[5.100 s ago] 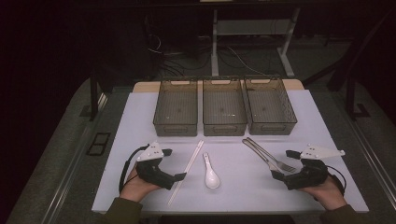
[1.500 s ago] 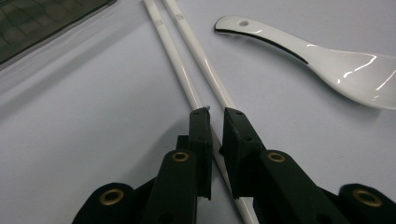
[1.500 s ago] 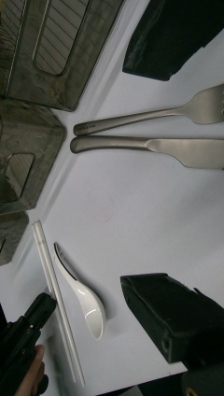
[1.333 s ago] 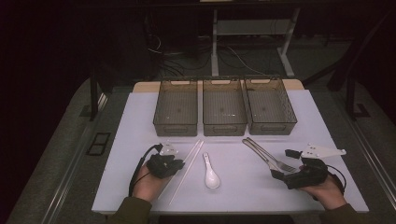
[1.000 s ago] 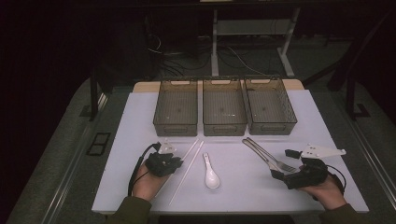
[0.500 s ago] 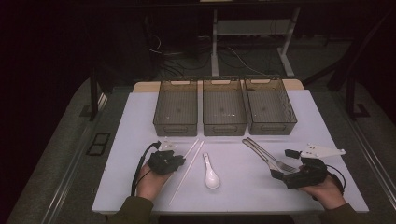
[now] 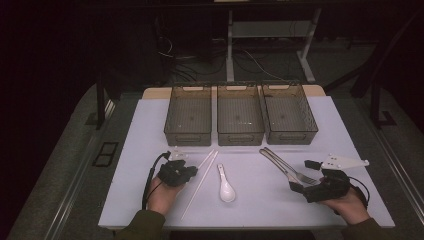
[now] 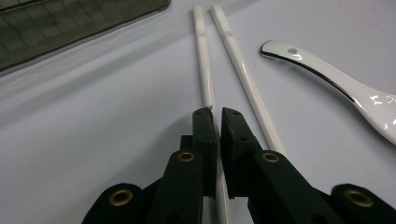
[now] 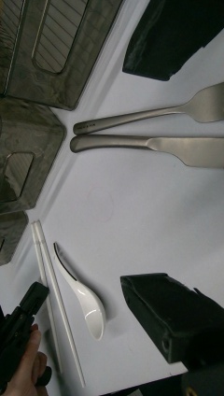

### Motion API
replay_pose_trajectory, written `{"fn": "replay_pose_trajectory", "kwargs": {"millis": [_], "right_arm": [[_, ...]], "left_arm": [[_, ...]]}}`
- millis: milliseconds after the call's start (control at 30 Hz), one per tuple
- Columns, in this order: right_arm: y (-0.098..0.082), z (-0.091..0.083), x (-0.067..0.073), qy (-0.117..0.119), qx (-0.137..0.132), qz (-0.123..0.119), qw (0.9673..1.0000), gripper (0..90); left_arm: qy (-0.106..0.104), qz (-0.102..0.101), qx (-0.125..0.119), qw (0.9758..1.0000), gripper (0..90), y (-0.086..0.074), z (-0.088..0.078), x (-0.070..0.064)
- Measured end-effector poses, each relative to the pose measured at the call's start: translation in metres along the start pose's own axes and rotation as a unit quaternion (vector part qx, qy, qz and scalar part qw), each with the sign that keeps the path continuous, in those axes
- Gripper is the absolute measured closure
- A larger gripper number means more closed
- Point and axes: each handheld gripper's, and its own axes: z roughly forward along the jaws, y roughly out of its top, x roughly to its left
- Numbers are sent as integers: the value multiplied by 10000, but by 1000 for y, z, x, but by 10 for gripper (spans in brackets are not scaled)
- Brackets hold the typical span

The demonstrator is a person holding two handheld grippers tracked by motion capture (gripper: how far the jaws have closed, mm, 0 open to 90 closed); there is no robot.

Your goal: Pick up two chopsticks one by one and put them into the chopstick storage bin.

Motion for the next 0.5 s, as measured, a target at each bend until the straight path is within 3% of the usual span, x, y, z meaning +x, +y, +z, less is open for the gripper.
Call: {"fn": "replay_pose_trajectory", "kwargs": {"millis": [100,200,500], "right_arm": [[0,0,0,0,8,7,10000,9],[0,0,0,5,4,12,10000,8],[0,0,0,-4,-1,18,10000,8]], "left_arm": [[-49,100,22,9999,841,1,0,-2],[34,205,54,9998,841,2,1,-4],[-41,75,-68,9999,840,2,-3,0]]}}
